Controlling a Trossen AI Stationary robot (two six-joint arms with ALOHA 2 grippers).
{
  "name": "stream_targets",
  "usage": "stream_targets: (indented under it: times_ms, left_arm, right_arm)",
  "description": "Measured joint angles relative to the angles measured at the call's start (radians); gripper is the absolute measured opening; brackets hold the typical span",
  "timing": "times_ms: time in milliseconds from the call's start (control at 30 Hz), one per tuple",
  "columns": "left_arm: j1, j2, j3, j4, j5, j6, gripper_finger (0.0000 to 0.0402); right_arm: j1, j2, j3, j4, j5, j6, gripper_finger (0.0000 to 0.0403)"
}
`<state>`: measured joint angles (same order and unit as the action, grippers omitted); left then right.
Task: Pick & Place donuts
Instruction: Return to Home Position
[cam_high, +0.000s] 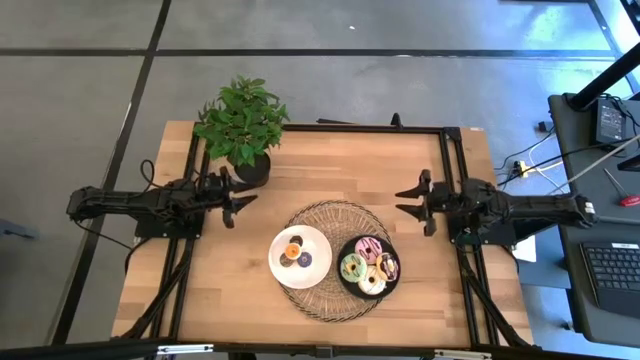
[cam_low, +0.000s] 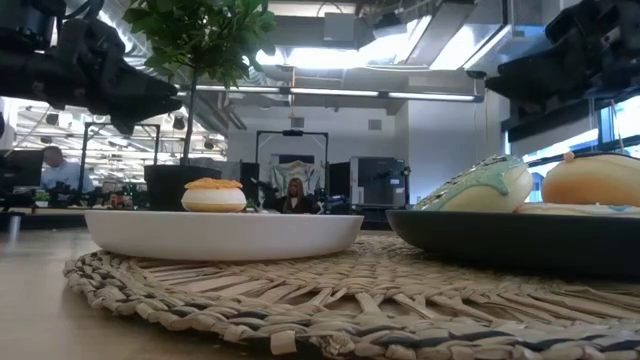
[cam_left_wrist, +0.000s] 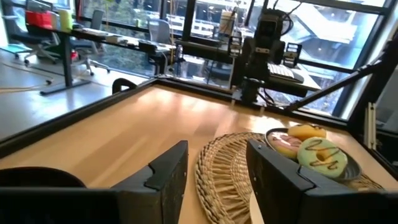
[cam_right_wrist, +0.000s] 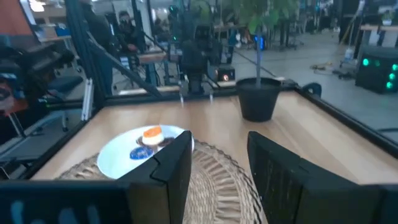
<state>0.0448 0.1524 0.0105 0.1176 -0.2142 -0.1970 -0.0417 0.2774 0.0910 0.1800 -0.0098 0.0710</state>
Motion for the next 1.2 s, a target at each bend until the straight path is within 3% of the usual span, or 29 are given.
stream_targets:
  times_ms: [400, 1100, 1200]
  left_arm:
    - [0.000, 0.000, 0.000, -0.013, 0.002, 0.000, 0.0161]
    - [0.000, 0.000, 0.000, -0.013, 0.000, 0.000, 0.0159]
    - [0.000, 0.000, 0.000, -0.013, 0.000, 0.000, 0.0160]
  right_arm:
    - [-0.048, -0.139, 0.000, -0.111, -0.029, -0.013, 0.0157]
    - [-0.048, -0.141, 0.000, -0.104, -0.029, -0.049, 0.0157]
    - [-0.048, -0.141, -0.038, -0.030, -0.028, -0.049, 0.0157]
